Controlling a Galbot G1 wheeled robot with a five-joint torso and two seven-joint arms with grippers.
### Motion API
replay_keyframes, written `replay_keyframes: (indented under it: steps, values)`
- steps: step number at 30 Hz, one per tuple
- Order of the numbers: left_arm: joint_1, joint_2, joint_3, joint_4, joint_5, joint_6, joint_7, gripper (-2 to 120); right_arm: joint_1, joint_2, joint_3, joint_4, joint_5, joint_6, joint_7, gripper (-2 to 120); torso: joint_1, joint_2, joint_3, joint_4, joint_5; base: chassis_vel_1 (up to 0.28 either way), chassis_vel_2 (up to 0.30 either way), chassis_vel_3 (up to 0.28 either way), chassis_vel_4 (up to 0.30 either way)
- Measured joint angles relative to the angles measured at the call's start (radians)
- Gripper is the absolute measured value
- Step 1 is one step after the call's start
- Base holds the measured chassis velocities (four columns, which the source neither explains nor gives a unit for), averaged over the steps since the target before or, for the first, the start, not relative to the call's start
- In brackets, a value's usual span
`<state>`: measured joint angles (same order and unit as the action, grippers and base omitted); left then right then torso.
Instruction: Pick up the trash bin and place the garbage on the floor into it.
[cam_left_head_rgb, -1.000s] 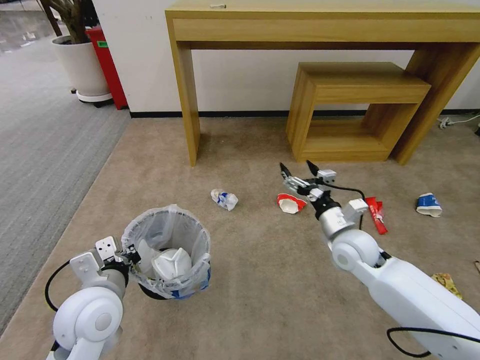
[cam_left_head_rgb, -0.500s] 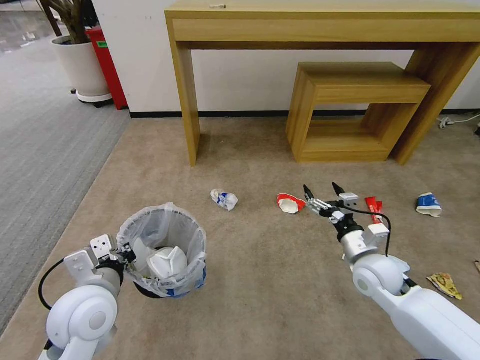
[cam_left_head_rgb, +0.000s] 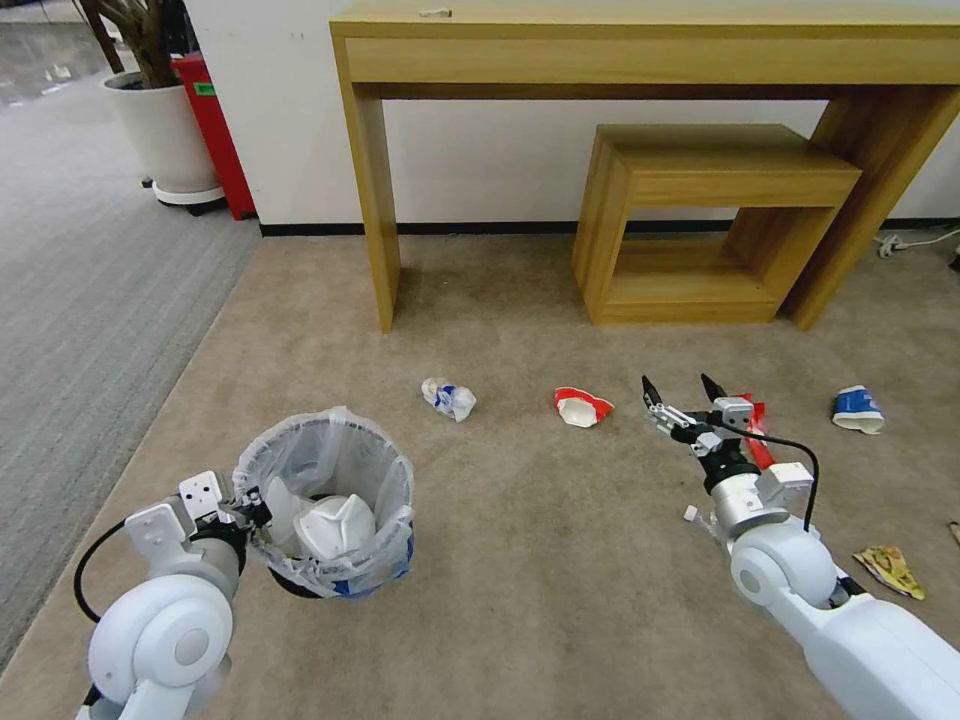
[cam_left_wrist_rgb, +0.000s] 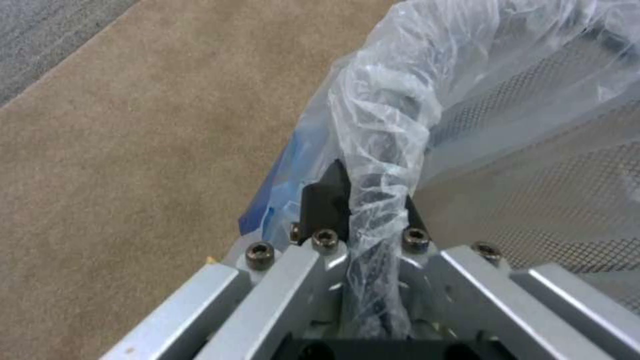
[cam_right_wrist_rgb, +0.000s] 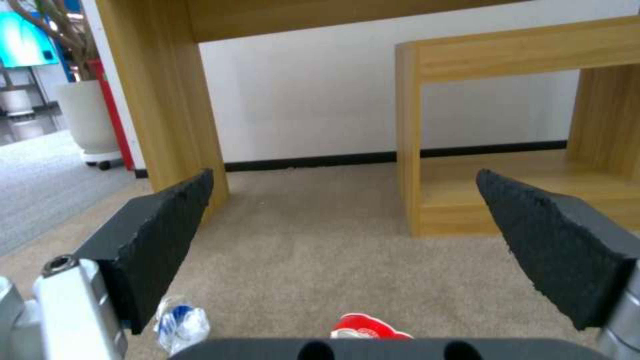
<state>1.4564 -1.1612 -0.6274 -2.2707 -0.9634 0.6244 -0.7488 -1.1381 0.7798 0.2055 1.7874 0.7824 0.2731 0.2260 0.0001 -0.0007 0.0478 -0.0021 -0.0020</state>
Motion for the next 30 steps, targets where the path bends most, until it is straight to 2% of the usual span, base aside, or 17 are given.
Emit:
replay_keyframes:
  steps: [8,20,30]
  values:
    - [0.004,-0.002,0.000,-0.006,0.001,-0.001,0.001,1,-0.006,0.007,0.003,0.000,0.000,0.003,-0.003,100,0.000,0.000,0.000,-0.0002,0.0001,0.094,0.106,-0.095,-0.120]
    - [0.006,-0.007,-0.005,-0.011,0.002,-0.001,0.000,1,-0.007,0.011,-0.006,-0.008,-0.015,0.017,-0.006,100,0.000,0.000,0.000,0.0003,-0.0003,0.207,0.220,-0.211,-0.199]
    - [0.005,-0.012,-0.026,-0.010,-0.007,-0.001,-0.005,1,-0.006,0.009,-0.012,-0.015,-0.029,0.022,-0.014,100,0.000,0.000,0.000,-0.0003,0.0002,-0.009,-0.007,0.000,-0.001]
